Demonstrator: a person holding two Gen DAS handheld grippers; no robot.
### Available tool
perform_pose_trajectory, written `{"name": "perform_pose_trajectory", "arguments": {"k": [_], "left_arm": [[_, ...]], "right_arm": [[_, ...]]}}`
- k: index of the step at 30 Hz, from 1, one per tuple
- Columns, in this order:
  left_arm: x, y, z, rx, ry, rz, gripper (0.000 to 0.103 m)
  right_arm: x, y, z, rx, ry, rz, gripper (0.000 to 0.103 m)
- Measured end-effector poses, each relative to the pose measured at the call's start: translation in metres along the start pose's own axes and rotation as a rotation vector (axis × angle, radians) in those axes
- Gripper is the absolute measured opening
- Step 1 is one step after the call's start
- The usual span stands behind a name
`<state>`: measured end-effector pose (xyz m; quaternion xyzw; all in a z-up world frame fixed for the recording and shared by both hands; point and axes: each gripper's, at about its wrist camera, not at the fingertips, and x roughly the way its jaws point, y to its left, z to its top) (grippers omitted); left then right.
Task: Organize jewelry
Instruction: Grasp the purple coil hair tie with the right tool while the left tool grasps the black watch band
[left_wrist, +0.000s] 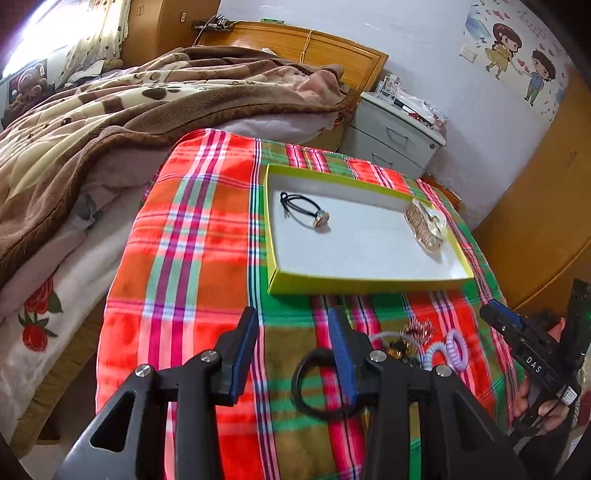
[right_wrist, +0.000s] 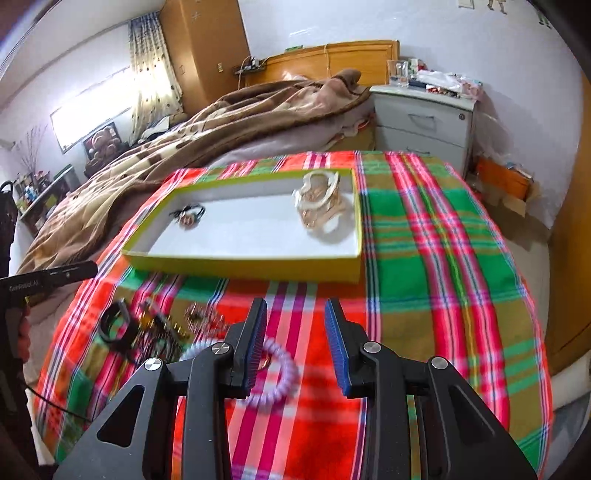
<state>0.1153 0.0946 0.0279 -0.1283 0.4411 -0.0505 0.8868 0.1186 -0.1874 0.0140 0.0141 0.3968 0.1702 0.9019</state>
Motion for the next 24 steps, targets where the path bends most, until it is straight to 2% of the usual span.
{"name": "perform_pose_trajectory", "arguments": {"k": [4, 8, 11, 15, 20, 22, 24], "left_arm": [[-0.002, 0.001, -0.013, 0.003, 0.022, -0.022, 0.042], [-0.003, 0.005, -0.024, -0.004, 0.05, -0.013, 0.046], [-0.002, 0.011, -0.031, -0.034, 0.071, -0.052, 0.047], [0.001, 0.011, -0.04, -0.016, 0.11, -0.01, 0.047], [0.0, 0.014, -0.048, -0.036, 0.129, -0.072, 0.047], [0.0, 0.015, -0.051, -0.046, 0.136, -0.084, 0.047], [0.001, 0.015, -0.05, -0.048, 0.138, -0.099, 0.047]], "right_arm": [[0.002, 0.003, -0.015, -0.009, 0.046, -0.008, 0.034], [0.004, 0.005, -0.025, -0.032, 0.076, -0.028, 0.034], [0.005, 0.007, -0.027, -0.046, 0.093, -0.024, 0.034], [0.012, 0.012, -0.03, -0.076, 0.124, -0.065, 0.034], [0.015, 0.012, -0.033, -0.067, 0.131, -0.089, 0.033], [0.015, 0.013, -0.033, -0.06, 0.13, -0.097, 0.03], [0.014, 0.012, -0.034, -0.063, 0.129, -0.122, 0.018]]}}
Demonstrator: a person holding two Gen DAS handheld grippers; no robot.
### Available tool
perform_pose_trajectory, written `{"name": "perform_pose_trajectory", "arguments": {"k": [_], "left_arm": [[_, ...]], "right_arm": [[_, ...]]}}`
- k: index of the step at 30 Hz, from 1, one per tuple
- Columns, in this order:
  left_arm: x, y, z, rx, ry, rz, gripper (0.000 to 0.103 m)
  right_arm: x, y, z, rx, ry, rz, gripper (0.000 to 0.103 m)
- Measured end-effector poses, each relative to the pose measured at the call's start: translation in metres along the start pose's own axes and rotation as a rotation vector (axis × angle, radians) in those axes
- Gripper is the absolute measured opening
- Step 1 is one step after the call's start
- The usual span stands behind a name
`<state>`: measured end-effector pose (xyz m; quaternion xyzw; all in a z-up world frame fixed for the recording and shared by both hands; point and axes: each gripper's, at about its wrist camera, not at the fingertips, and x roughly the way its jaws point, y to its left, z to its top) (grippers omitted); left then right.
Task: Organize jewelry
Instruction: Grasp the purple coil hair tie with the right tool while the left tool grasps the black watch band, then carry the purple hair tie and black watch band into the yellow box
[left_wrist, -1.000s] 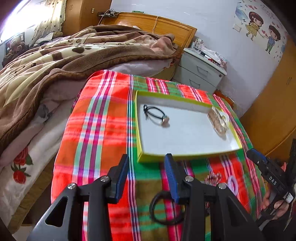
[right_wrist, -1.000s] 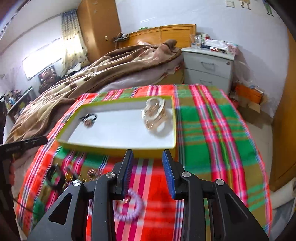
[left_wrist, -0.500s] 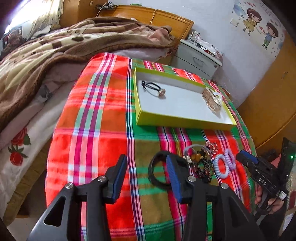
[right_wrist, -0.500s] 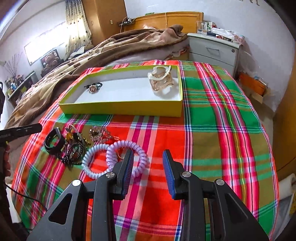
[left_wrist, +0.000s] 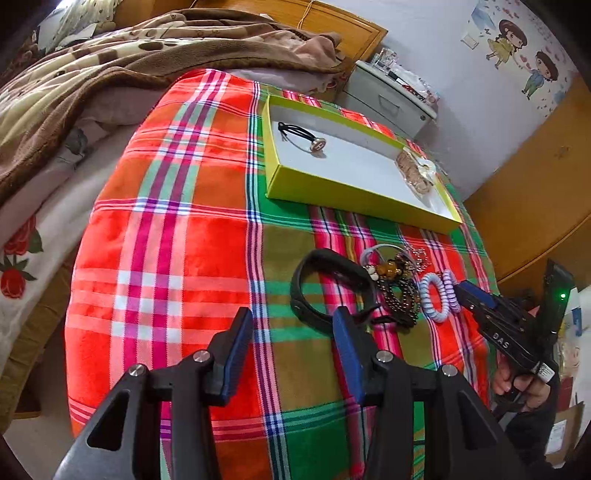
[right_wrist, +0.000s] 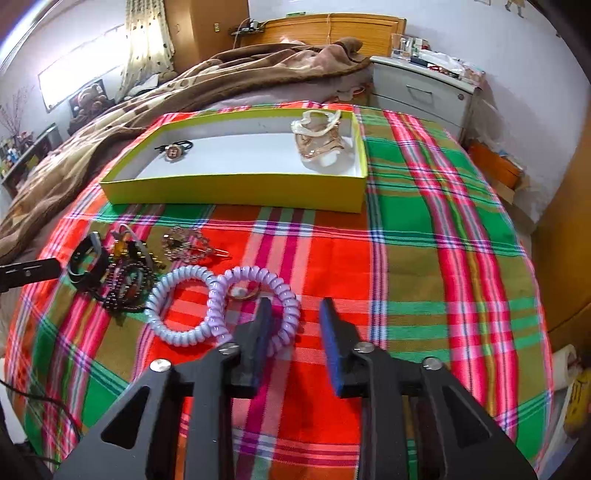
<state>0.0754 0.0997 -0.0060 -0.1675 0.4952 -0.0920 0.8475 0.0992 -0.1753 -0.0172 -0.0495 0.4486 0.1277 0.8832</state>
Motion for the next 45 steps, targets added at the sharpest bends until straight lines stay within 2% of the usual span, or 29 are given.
{"name": "perform_pose_trajectory", "arguments": {"k": [2, 12, 24, 26, 30, 39, 42, 43, 45], "left_arm": [[0.0, -0.001, 0.001, 0.003, -0.001, -0.004, 0.047], [0.01, -0.009, 0.008, 0.014, 0.015, 0.003, 0.047], [0.024, -0.021, 0.019, 0.087, 0.0, 0.108, 0.046], [0.027, -0.029, 0.018, 0.148, -0.003, 0.189, 0.04], [0.033, -0.042, 0.014, 0.261, -0.019, 0.296, 0.037], [0.032, -0.037, 0.018, 0.243, -0.033, 0.283, 0.025], [0.033, -0.037, 0.018, 0.246, -0.038, 0.265, 0.017], [0.034, -0.038, 0.019, 0.247, -0.036, 0.261, 0.01], [0.033, -0.038, 0.018, 0.241, -0.037, 0.251, 0.007]], "right_arm": [[0.0, -0.002, 0.0, 0.006, 0.001, -0.004, 0.012], [-0.01, -0.02, -0.004, 0.085, -0.043, -0.024, 0.01], [-0.024, -0.02, -0.002, 0.114, -0.096, -0.024, 0.01], [-0.025, -0.019, -0.001, 0.112, -0.104, -0.029, 0.01], [-0.027, -0.018, 0.001, 0.111, -0.117, -0.024, 0.01], [-0.027, -0.013, 0.004, 0.105, -0.128, -0.028, 0.01], [-0.028, -0.012, 0.005, 0.106, -0.132, -0.027, 0.01], [-0.028, -0.011, 0.006, 0.105, -0.132, -0.028, 0.01], [-0.029, -0.01, 0.007, 0.105, -0.138, -0.031, 0.01]]}}
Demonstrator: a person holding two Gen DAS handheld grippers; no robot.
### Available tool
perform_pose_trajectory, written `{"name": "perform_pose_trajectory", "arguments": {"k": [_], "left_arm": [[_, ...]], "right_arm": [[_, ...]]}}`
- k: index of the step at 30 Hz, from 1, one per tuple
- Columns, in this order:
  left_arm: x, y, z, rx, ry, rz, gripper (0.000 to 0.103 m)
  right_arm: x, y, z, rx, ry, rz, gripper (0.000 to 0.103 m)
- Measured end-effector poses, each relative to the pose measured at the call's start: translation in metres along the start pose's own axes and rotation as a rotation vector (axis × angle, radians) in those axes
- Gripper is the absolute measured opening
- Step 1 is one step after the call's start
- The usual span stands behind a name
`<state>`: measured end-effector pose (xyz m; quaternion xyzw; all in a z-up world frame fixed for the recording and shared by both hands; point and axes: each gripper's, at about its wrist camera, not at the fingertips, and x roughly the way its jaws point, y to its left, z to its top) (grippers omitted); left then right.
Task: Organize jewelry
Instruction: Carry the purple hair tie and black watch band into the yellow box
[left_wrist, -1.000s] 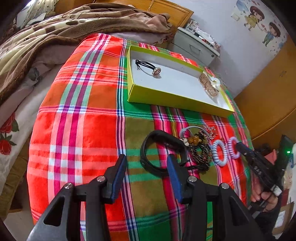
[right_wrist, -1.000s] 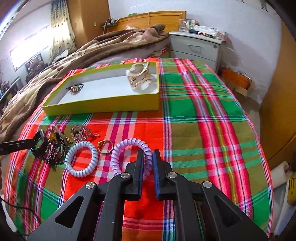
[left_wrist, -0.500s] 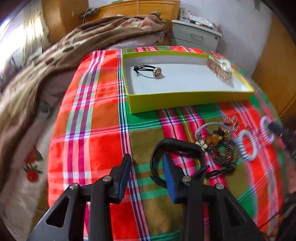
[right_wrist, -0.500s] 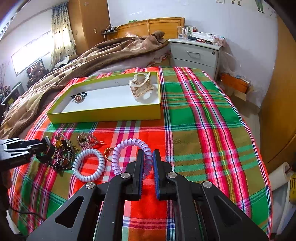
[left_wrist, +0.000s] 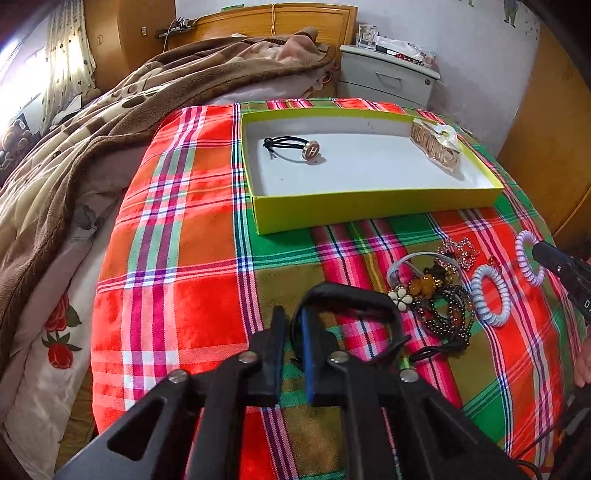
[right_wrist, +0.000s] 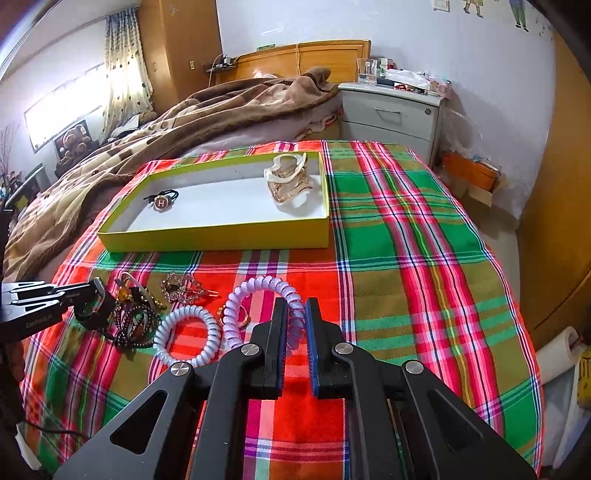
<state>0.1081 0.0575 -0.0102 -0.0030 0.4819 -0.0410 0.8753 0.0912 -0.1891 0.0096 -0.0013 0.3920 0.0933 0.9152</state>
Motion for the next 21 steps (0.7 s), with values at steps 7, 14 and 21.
{"name": "perform_pose_trajectory", "arguments": {"k": [7, 14, 21], "left_arm": [[-0.005, 0.006, 0.0, -0.043, -0.013, -0.051, 0.006], [-0.021, 0.011, 0.008, -0.058, -0.056, -0.075, 0.006], [-0.032, 0.017, 0.027, -0.079, -0.098, -0.094, 0.006]], "right_arm": [[-0.004, 0.001, 0.004, 0.007, -0.016, -0.008, 0.01], [-0.006, 0.004, 0.013, 0.002, -0.033, -0.005, 0.01], [-0.003, 0.015, 0.036, -0.01, -0.056, 0.02, 0.01]]}}
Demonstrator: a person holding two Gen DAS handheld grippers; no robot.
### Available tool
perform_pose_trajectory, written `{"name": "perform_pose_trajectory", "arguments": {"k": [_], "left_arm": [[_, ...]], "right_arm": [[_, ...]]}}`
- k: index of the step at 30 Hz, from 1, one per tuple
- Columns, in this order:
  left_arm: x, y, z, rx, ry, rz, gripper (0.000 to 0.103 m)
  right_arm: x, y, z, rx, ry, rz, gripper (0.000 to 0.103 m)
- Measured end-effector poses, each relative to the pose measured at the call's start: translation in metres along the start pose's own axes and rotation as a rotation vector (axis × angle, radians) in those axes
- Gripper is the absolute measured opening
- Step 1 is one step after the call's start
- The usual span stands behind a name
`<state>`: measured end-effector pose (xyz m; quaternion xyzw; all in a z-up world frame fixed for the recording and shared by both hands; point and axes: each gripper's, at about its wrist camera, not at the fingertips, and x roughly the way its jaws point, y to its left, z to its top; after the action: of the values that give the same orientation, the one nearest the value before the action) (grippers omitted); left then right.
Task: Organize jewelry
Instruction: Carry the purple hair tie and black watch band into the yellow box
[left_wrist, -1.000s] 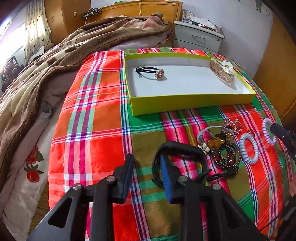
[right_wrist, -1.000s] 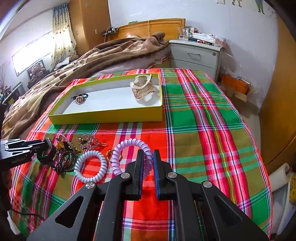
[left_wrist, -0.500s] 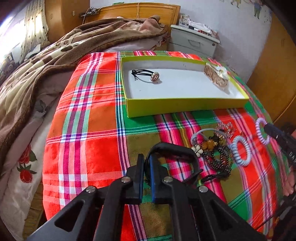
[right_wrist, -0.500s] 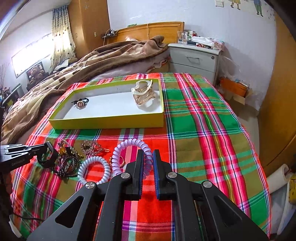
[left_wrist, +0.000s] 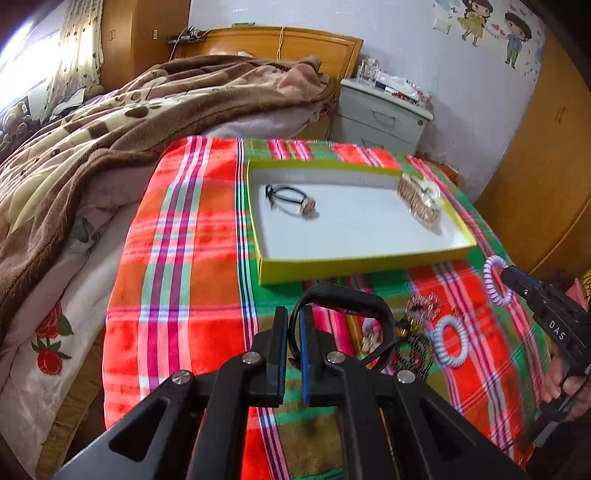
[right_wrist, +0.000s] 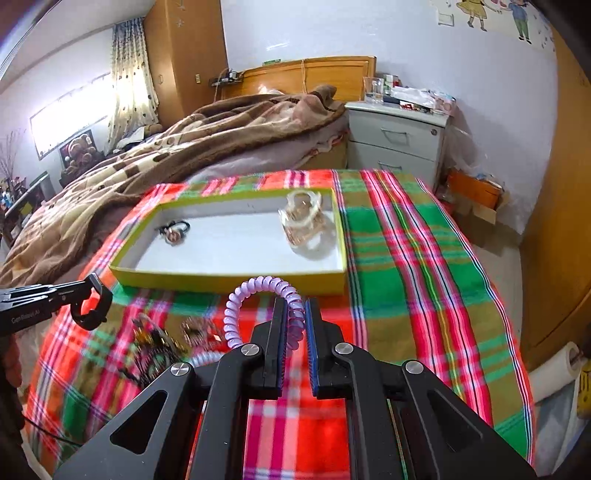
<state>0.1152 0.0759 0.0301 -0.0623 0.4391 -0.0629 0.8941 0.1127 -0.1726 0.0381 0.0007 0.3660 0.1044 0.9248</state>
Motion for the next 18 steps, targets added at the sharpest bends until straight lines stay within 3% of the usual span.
{"name": "perform_pose_trajectory", "arguments": {"k": [10, 18], "left_arm": [[0.015, -0.001, 0.037, -0.013, -0.017, -0.025, 0.006], [0.041, 0.003, 0.063, -0.038, -0.002, -0.029, 0.006]], "right_arm": [[0.036, 0.015, 0.051, -0.011, 0.002, 0.044, 0.01], [0.086, 0.026, 0.079, -0.025, 0.072, 0.068, 0.01]]}}
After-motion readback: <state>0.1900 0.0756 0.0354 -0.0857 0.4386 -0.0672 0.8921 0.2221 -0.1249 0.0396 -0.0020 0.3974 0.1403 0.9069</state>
